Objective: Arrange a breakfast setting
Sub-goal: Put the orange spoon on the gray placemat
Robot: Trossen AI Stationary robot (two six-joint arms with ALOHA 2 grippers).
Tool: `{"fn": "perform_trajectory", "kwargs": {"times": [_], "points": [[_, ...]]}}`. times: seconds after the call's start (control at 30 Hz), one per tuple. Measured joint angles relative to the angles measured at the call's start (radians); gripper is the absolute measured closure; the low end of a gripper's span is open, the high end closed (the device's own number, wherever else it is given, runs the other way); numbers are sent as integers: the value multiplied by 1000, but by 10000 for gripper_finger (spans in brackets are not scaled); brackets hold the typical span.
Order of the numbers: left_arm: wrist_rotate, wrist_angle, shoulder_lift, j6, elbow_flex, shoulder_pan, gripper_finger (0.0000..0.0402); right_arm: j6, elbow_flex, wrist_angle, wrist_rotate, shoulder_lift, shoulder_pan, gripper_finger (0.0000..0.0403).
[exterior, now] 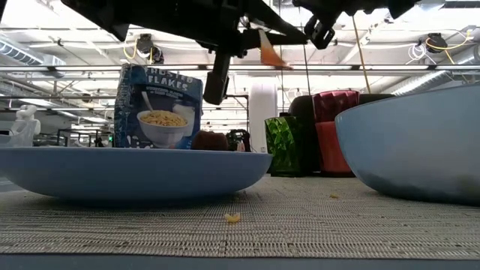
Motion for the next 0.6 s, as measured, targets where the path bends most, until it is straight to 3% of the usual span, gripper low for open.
{"fn": "perform_trajectory", "kwargs": {"times": [0.27, 0.43, 0.6], "points": [[0, -6, 0, -1, 0, 0, 399, -1, 0, 76, 4, 61, 80, 218], [3, -12, 0, -3, 0, 0, 399, -3, 0, 125, 13, 97, 92, 203], [3, -12, 0, -4, 0, 0, 399, -4, 0, 119, 95, 145, 92, 202]]}}
